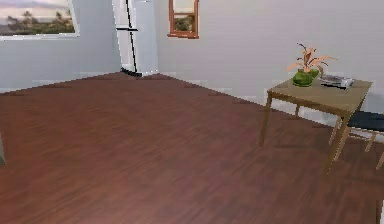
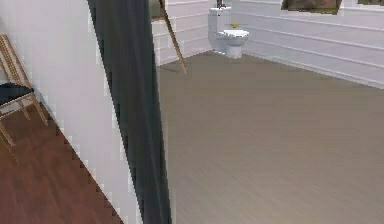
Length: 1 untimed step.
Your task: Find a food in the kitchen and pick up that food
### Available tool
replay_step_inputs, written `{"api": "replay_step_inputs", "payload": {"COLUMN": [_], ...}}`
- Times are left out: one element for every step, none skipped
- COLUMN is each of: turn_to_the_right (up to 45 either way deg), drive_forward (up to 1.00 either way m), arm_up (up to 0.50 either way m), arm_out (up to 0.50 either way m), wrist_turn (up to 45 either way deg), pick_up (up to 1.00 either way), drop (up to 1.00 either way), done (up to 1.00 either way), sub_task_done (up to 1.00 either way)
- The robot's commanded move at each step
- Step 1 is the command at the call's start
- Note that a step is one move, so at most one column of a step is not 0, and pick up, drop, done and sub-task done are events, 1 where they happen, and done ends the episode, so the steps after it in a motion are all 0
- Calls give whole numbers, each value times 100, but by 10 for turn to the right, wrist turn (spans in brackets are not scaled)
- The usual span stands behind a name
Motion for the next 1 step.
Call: {"api": "replay_step_inputs", "payload": {"turn_to_the_right": [30], "drive_forward": [0], "arm_up": [0], "arm_out": [0], "wrist_turn": [0], "pick_up": [0], "drop": [0], "done": [0], "sub_task_done": [0]}}
